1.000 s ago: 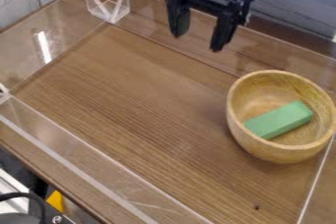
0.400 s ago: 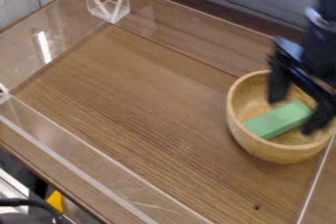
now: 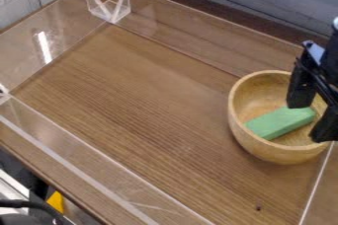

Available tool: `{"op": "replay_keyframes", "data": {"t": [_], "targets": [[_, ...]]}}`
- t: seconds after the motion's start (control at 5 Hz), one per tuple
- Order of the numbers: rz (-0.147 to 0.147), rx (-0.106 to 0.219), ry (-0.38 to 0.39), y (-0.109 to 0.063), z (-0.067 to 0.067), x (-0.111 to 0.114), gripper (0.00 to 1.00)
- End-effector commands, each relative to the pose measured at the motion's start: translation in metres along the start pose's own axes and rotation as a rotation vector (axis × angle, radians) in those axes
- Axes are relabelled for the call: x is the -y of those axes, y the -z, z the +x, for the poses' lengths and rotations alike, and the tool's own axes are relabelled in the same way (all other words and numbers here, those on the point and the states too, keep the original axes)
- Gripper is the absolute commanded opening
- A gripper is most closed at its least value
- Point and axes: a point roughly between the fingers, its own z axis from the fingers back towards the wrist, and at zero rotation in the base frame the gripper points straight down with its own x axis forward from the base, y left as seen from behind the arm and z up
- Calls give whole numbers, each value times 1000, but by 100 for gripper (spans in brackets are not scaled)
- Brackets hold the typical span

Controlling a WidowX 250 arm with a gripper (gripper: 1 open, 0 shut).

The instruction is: Remove the green block from inside the brown bowl and put it on the table

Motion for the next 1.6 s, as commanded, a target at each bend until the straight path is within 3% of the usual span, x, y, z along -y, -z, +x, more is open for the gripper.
{"op": "replay_keyframes", "data": {"t": [0.0,0.2,0.6,1.0,1.4], "targets": [[34,63,47,-22,5,-7,100],[46,65,95,-24,4,-10,100],[60,76,88,-28,-5,-35,100],[65,92,72,0,-8,-41,100],[61,106,2,27,-8,-45,100]]}}
